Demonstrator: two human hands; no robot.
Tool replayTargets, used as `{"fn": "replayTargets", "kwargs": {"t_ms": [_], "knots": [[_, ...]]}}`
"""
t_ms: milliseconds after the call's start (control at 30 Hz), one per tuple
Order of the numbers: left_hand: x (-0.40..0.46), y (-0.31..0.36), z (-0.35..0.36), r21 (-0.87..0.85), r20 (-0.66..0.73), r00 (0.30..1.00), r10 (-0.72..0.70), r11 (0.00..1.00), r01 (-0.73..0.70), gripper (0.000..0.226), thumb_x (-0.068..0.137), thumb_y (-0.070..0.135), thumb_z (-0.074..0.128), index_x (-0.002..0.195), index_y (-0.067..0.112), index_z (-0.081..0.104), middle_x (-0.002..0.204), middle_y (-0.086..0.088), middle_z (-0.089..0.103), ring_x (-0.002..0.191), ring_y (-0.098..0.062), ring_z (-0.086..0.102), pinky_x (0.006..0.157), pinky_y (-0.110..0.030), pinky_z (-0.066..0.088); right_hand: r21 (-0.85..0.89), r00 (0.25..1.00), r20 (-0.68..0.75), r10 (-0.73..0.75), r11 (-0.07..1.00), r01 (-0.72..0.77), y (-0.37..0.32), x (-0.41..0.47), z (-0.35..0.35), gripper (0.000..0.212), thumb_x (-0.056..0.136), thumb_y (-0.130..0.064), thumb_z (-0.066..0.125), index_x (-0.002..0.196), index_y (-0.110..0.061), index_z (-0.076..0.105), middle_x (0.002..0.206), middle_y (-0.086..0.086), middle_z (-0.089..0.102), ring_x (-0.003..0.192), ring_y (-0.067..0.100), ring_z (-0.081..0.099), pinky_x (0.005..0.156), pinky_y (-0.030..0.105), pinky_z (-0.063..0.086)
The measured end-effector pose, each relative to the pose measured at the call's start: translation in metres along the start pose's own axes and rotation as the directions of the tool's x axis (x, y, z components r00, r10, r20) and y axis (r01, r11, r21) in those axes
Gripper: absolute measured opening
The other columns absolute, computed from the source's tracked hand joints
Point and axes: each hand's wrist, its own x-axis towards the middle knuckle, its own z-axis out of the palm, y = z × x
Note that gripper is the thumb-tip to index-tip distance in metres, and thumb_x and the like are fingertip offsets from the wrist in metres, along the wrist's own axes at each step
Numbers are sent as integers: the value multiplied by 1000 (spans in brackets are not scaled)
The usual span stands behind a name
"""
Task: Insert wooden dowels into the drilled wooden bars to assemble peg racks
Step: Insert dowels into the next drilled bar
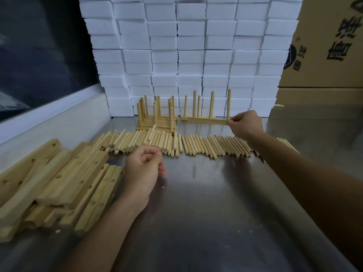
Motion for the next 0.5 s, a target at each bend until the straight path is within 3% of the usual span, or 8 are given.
{"fn": "replayTargets", "kwargs": {"t_ms": [133,400,500], "knots": [[1,0,2,27,-7,1000,2,1000,-2,14,95,6,62,87,17,66,57,4,65,54,-14,62,58,-33,57,-80,999,16,-32,996,33,9,30,22,15,93,-13,64,98,-5,77,86,4,72,79,22,69,79,39,61],[-1,1,5,77,-36,999,17,997,-14,14,93,7,62,84,17,67,54,3,63,54,-15,62,58,-37,57,-203,993,114,-12,979,35,12,61,59,17,96,-11,59,105,-6,73,85,10,70,64,22,64,57,30,56],[-3,2,6,89,-37,999,25,996,-22,13,92,9,63,84,18,67,55,4,64,56,-17,63,60,-38,58,-230,991,132,-8,973,38,13,69,66,18,97,-10,58,108,-6,72,84,12,71,64,24,64,61,33,57]]}}
